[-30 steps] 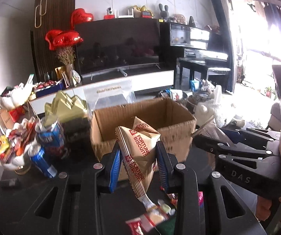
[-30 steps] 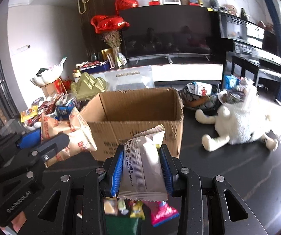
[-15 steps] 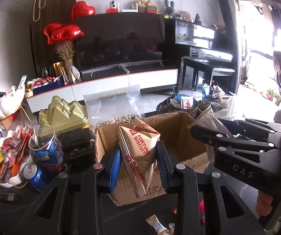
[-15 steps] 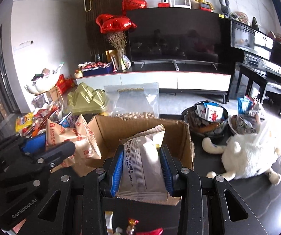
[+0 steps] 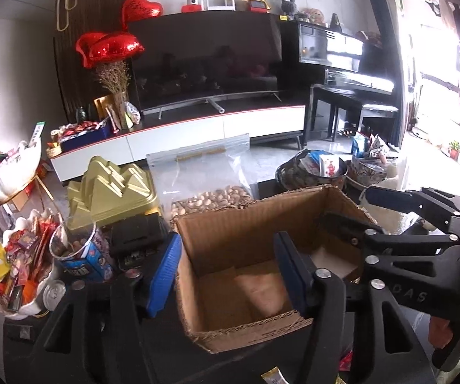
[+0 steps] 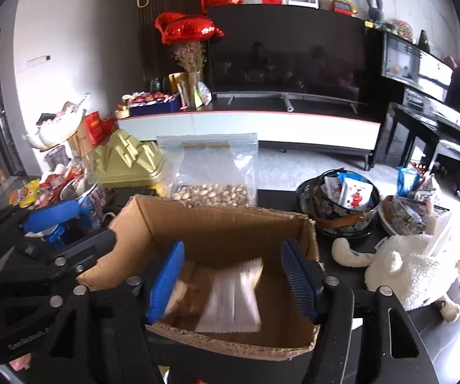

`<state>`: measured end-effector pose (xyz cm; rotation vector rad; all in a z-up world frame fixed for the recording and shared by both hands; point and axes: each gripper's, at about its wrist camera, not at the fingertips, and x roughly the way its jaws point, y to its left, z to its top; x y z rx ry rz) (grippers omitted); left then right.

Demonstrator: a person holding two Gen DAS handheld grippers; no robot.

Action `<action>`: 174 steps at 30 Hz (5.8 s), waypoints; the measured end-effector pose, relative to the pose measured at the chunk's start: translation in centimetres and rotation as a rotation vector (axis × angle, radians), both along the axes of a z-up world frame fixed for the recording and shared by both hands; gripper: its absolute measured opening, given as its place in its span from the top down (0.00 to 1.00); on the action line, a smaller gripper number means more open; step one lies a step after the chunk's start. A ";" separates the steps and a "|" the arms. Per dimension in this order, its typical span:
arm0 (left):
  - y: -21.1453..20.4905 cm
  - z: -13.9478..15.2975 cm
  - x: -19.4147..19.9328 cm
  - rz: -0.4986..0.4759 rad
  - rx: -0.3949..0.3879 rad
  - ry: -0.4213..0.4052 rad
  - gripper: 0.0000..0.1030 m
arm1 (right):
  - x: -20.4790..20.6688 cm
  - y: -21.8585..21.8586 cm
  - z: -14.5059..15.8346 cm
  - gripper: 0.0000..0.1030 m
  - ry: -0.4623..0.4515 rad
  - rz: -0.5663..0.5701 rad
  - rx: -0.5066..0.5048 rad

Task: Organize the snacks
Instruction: 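Withdraw both tools from the box back to the snack pile, then grasp the red wrapper snack with the left tool while the right tool approaches the yellow-green packet, then grasp the yellow-green packet with the right tool while the left tool holds the red snack, then carry both snacks into the cardboard box and open both tools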

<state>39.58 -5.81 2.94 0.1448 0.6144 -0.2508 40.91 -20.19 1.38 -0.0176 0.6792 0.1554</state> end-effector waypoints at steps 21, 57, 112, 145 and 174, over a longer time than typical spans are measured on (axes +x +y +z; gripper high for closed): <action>1.6 0.6 -9.4 0.104 0.007 0.006 0.31 | -8.6 -0.4 0.5 0.37 0.005 0.009 0.011; 3.0 -13.3 -18.1 0.033 0.000 0.281 0.38 | -19.2 1.5 -10.6 0.37 0.237 0.003 0.005; 1.5 -16.3 -13.3 0.022 -0.048 0.382 0.78 | -13.4 1.6 -17.3 0.70 0.391 0.016 0.044; 0.5 -7.8 -15.6 -0.009 -0.066 0.204 0.78 | -17.2 0.2 -7.6 0.79 0.151 -0.011 0.061; 0.0 -0.3 -10.5 -0.027 -0.086 0.063 0.78 | -13.8 -0.2 1.4 0.79 -0.055 -0.015 0.038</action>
